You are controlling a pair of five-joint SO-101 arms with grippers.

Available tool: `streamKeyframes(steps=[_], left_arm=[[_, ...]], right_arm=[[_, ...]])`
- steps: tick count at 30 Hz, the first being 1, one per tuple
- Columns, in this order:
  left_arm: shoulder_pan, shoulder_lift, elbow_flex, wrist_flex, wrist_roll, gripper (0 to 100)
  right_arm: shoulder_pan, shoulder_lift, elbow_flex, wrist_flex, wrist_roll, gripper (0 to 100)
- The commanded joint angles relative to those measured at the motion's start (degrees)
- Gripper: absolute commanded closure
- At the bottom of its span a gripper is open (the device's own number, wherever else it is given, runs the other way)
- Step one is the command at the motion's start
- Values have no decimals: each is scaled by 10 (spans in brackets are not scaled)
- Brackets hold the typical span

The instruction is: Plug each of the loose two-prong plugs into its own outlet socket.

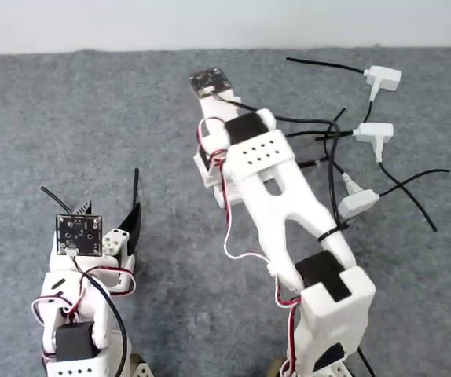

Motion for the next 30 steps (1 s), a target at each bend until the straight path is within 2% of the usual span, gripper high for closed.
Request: streamKeyframes(steps=[1,6,15,30], left_arm=[[-2,-6,-24,-17,6,702],[-1,-6,-24,-17,6,702],[-1,-6,-23,-17,5,702],[-1,-6,-22,-17,5,702]], right_arm=[[29,10,-30,7,72,991],[41,36,-31,21,136,991],[37,50,-44,-2,197,991],[15,64,-54,-36,222,991]])
